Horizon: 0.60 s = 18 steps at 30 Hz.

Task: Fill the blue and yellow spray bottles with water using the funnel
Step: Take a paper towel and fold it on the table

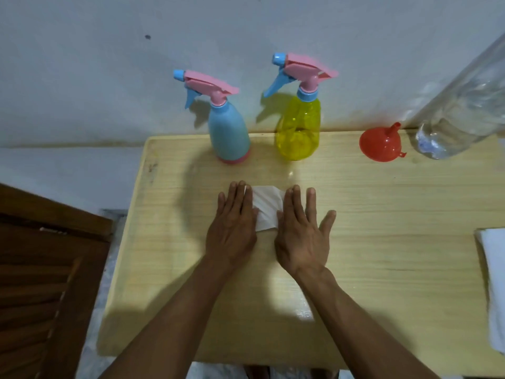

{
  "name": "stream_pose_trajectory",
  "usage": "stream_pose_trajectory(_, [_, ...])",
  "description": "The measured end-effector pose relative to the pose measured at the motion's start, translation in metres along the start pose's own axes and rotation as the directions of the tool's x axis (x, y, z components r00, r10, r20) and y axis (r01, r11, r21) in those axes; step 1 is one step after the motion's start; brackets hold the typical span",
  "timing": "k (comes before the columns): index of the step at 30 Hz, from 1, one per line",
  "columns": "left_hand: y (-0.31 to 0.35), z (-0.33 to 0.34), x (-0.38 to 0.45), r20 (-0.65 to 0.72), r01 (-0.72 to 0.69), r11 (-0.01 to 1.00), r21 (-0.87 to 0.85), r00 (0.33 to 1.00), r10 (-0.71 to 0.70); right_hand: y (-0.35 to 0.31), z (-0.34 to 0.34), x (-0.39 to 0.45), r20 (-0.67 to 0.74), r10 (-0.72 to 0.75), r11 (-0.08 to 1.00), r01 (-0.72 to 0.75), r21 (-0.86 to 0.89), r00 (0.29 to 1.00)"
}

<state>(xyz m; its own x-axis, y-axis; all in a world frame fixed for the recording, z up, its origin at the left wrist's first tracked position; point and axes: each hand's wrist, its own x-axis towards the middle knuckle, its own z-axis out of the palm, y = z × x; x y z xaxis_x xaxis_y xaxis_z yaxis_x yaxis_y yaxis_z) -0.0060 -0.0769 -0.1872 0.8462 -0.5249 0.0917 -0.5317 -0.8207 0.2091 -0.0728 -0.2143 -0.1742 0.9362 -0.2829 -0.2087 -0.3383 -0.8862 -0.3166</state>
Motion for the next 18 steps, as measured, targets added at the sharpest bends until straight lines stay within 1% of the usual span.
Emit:
stream_pose_trajectory(5, [-0.041, -0.009, -0.021, -0.024, 0.036, 0.999, -0.003, 0.999, -0.036, -0.047, 0.012, -0.002, 0.027, -0.036, 0.999, 0.036, 0.002, 0.999])
stream_pose_trajectory(10, [-0.077, -0.019, -0.05, -0.029, 0.066, 0.998, 0.013, 0.997, -0.066, -0.084, 0.025, -0.015, 0.064, -0.102, 0.994, 0.103, -0.025, 0.993])
stream_pose_trajectory(13, [-0.092, -0.024, -0.072, -0.029, 0.093, 0.996, 0.013, 0.995, -0.092, -0.101, 0.039, -0.028, 0.052, -0.135, 0.99, 0.136, -0.024, 0.989])
stream_pose_trajectory(15, [-0.096, -0.027, -0.087, -0.032, 0.122, 0.992, 0.001, 0.992, -0.122, -0.108, 0.047, -0.04, 0.016, -0.155, 0.987, 0.156, -0.037, 0.988])
stream_pose_trajectory(18, [-0.095, -0.028, -0.109, -0.042, 0.146, 0.989, -0.022, 0.988, -0.147, -0.109, 0.055, -0.056, -0.009, -0.163, 0.985, 0.162, -0.067, 0.987])
